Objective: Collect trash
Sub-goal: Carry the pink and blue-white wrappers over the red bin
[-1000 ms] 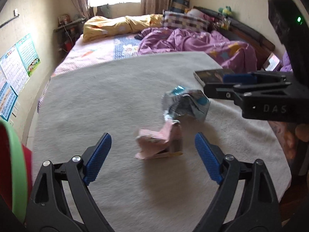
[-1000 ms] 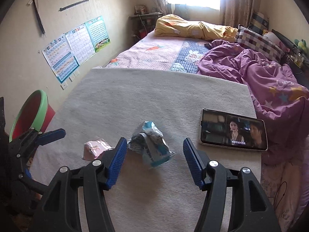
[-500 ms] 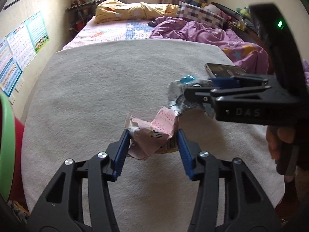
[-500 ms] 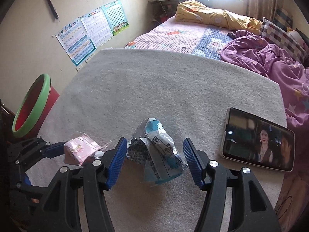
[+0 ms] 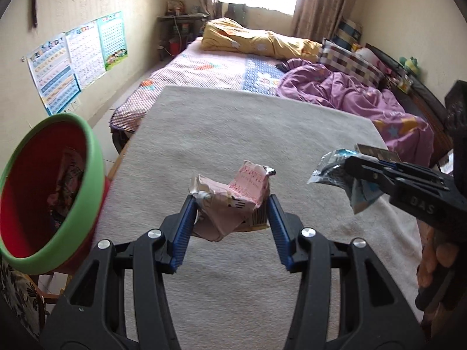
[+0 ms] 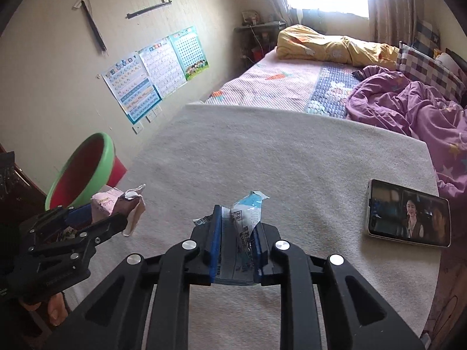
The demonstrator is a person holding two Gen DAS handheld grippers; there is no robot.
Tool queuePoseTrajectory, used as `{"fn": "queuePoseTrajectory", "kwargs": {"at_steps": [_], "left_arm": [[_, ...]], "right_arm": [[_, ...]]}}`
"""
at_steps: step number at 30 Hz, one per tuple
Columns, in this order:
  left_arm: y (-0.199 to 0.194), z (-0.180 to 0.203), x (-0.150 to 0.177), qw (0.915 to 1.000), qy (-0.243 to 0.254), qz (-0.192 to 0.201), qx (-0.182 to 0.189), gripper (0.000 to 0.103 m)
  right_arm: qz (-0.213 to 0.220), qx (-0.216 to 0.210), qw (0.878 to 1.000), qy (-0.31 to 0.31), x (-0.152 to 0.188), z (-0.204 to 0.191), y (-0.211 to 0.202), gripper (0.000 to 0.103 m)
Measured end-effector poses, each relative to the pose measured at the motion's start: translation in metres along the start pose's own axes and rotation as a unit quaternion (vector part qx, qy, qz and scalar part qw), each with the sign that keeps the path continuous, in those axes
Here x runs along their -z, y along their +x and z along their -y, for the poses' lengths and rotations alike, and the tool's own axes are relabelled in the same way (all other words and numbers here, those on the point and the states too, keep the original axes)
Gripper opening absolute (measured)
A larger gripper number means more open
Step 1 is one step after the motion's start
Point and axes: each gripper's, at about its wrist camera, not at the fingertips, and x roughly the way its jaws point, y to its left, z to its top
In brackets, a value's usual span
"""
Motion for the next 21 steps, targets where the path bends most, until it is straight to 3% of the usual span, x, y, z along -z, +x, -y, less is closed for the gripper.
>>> {"fn": "queuePoseTrajectory", "kwargs": {"at_steps": [21], "left_arm": [[-0.046, -0.063, 0.003, 0.9971, -0.042, 0.047, -0.043, 0.048]], "right_arm": [[0.029, -0.041, 0.997, -0.063, -0.019, -0.099, -0.006, 0.018]]}}
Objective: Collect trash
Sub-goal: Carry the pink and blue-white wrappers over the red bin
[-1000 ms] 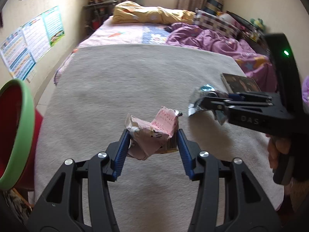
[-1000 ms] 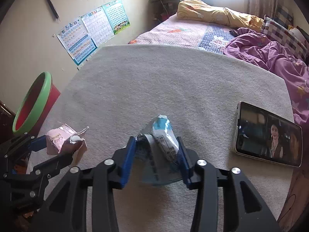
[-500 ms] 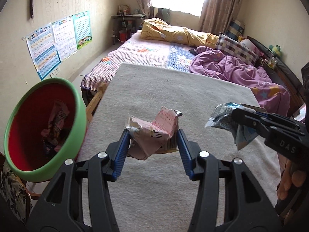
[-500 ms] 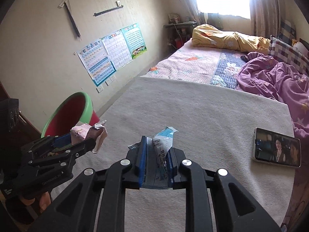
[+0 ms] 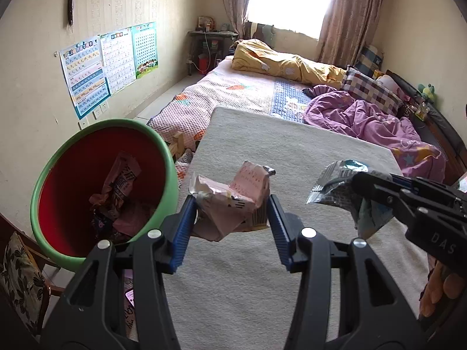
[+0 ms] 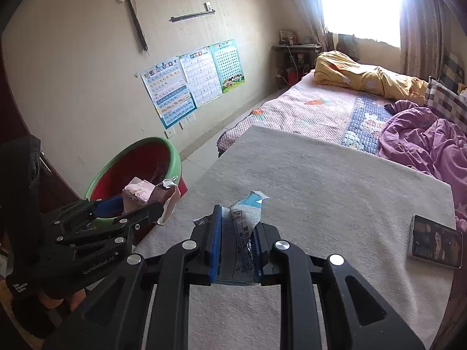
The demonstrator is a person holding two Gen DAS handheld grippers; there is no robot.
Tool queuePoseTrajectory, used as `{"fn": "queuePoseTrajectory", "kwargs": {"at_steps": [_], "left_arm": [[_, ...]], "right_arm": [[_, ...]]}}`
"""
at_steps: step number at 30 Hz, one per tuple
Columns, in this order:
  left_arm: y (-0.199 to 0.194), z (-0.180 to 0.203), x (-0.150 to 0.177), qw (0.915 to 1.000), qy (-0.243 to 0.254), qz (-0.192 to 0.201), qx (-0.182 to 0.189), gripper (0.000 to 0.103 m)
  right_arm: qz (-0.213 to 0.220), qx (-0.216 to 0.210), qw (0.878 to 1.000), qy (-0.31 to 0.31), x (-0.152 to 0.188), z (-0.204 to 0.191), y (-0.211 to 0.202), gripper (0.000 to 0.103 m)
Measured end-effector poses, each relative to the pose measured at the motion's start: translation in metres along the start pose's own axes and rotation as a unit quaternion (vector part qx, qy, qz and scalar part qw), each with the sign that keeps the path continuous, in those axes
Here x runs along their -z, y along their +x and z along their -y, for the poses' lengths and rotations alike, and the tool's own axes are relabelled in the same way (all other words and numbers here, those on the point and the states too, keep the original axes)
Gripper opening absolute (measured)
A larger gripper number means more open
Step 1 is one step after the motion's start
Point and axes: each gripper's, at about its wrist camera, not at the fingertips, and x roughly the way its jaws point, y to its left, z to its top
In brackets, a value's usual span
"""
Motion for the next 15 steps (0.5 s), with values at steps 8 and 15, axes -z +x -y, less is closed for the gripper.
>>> {"fn": "queuePoseTrajectory", "kwargs": {"at_steps": [8, 15], "left_arm": [[-0.006, -0.021, 0.001, 0.9999, -0.006, 0.006, -0.01, 0.048], [-0.011, -0.038, 0.003, 0.9997, -0.012, 0.009, -0.017, 0.048]], "right_arm": [[0.001, -0.006, 1.0, -0.012, -0.003, -0.021, 0.005, 0.018], [0.001, -0.012, 1.0, -0.022, -0.006, -0.038, 0.013, 0.018]]}}
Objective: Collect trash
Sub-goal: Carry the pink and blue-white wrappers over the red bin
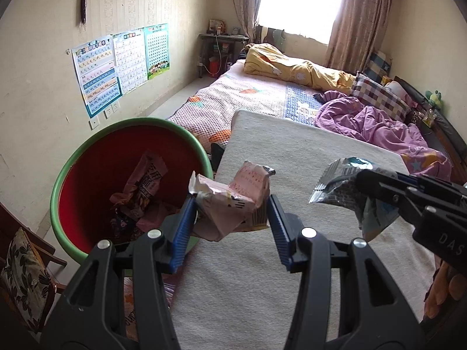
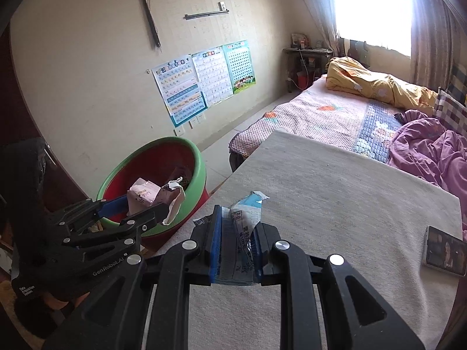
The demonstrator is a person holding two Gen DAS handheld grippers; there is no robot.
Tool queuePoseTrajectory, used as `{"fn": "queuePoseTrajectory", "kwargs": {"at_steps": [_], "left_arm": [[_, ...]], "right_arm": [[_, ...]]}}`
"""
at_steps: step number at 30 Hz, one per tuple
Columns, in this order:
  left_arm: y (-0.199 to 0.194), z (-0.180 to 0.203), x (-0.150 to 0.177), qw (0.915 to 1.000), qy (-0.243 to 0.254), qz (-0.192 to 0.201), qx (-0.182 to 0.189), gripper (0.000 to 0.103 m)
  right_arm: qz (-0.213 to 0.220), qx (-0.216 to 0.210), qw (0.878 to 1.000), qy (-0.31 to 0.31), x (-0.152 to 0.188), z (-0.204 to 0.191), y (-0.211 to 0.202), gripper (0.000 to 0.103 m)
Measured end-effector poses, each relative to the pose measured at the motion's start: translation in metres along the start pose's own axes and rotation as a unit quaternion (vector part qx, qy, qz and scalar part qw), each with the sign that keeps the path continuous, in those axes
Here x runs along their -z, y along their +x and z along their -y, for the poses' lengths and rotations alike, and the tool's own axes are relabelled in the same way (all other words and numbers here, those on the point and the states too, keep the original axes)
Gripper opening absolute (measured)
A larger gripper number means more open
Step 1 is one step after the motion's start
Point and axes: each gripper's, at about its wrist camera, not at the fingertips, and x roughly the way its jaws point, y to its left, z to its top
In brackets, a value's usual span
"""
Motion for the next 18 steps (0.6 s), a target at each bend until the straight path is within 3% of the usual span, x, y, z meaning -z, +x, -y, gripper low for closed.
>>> {"fn": "queuePoseTrajectory", "kwargs": {"at_steps": [18], "left_arm": [[-0.006, -0.055, -0.001, 0.9995, -0.016, 0.007, -0.026, 0.048]], "right_arm": [[-0.013, -0.012, 1.0, -0.025, -0.013, -0.045, 0.034, 0.018]]}}
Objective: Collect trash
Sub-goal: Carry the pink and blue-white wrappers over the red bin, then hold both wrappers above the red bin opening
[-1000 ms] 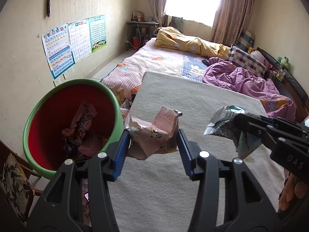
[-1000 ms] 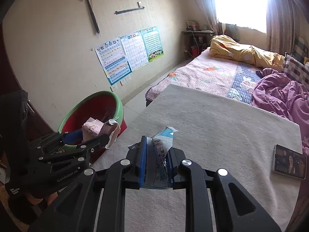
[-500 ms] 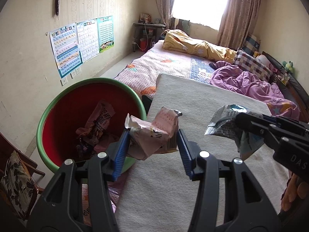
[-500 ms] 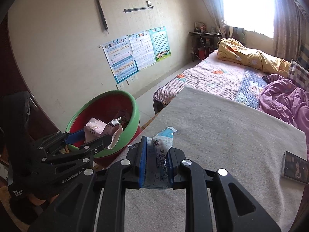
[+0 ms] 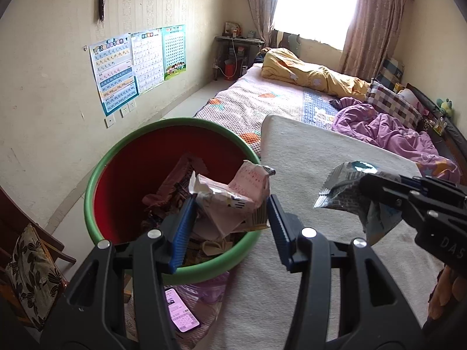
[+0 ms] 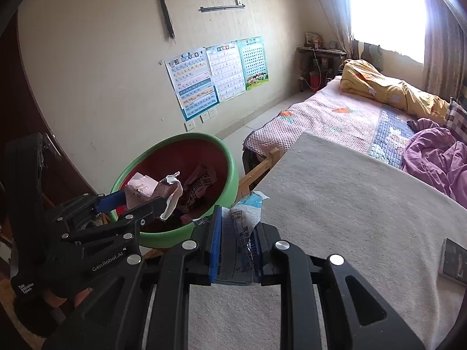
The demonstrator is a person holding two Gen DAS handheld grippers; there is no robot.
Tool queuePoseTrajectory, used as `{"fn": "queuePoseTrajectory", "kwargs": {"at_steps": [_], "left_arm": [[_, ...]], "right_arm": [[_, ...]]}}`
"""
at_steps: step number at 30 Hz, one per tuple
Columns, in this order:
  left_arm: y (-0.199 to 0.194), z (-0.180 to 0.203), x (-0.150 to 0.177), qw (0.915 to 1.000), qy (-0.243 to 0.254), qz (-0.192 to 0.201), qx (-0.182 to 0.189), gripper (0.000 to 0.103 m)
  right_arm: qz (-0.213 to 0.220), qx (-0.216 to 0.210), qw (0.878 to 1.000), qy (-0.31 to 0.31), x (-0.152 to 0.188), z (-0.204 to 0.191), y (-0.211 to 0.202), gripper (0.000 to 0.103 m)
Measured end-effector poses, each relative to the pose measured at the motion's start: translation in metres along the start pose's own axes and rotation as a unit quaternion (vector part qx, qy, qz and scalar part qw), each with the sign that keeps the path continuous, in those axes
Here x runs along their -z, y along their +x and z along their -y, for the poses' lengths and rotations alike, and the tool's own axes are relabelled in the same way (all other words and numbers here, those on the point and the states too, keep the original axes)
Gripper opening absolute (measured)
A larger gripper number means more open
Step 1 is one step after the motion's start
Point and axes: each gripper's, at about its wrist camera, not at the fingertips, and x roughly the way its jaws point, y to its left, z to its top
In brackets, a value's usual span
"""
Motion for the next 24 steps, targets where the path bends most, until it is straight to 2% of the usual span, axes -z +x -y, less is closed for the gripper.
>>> {"fn": "queuePoseTrajectory", "kwargs": {"at_steps": [24], "left_arm": [[0.012, -0.04, -0.007, 1.0, 0.005, -0.008, -0.003, 0.048]], "right_arm": [[-0.009, 0.002, 1.0, -0.002, -0.006, -0.036, 0.028, 0.018]]}}
